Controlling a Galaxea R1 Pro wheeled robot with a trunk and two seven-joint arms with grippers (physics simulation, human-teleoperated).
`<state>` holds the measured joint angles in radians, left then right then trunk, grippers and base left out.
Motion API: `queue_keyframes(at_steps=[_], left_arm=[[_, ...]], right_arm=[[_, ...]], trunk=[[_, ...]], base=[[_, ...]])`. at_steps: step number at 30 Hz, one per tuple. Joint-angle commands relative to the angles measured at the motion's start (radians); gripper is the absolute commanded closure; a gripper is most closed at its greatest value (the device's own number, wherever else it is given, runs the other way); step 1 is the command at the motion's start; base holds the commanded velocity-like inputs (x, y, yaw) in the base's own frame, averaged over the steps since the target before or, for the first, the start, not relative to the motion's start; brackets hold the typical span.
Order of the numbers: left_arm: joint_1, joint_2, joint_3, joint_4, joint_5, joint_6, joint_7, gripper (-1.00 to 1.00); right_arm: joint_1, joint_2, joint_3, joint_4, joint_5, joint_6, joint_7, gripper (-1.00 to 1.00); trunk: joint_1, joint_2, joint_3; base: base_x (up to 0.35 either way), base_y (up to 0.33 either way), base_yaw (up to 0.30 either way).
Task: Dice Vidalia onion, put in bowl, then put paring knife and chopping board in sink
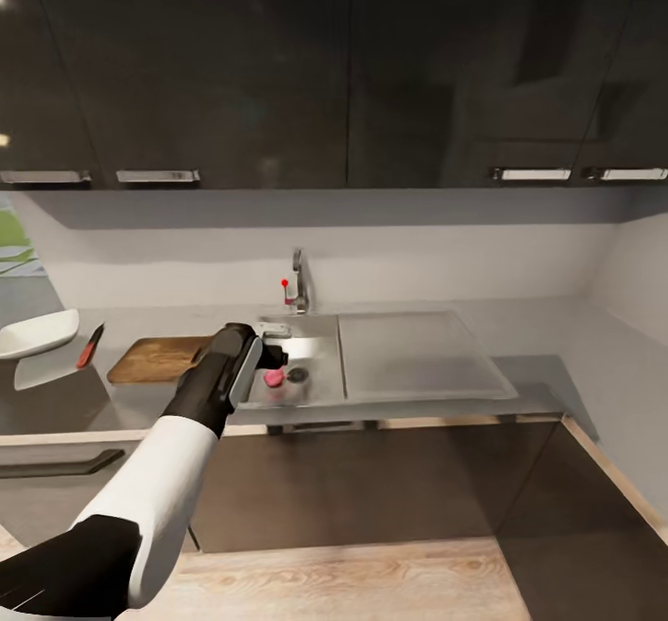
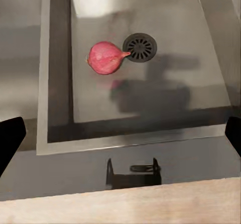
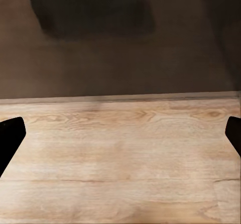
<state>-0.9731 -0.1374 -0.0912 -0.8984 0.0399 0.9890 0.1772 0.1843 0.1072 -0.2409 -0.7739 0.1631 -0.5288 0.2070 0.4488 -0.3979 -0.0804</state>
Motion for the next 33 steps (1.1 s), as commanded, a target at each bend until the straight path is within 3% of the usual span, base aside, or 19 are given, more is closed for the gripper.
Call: queue_keyframes(at_steps=[1,10,16,33], left_arm=[[-0.001,0.000,-0.001,0.008,0.005,0.003,0.006,-1.00],[-0.001,0.001,0.001,0.101,0.005,-0.098,0.007,-1.00],[-0.001,0.002,0.001,0.148,0.006,-0.107,0.007,-1.00],[-0.001,-0.001,0.001,0.168,0.009,-0.123,0.007,-1.00]], right_arm=[[0.000,0.002,-0.007,-0.001,0.009,-0.002,0.007,-1.00],[0.000,0.003,-0.006,0.001,0.009,-0.002,0.008,-1.00],[0.000,0.003,-0.007,0.009,0.009,-0.001,0.008,-1.00],[0.000,0.003,-0.007,0.013,0.009,-0.002,0.008,-1.00]], trunk=[[0.001,-0.002,-0.002],[0.001,-0.002,-0.002],[0.001,-0.002,-0.005],[0.001,-0.002,-0.032]], base=[[0.290,-0.021,0.000],[0.298,0.075,0.000],[0.232,0.102,0.000],[0.025,0.007,0.000]])
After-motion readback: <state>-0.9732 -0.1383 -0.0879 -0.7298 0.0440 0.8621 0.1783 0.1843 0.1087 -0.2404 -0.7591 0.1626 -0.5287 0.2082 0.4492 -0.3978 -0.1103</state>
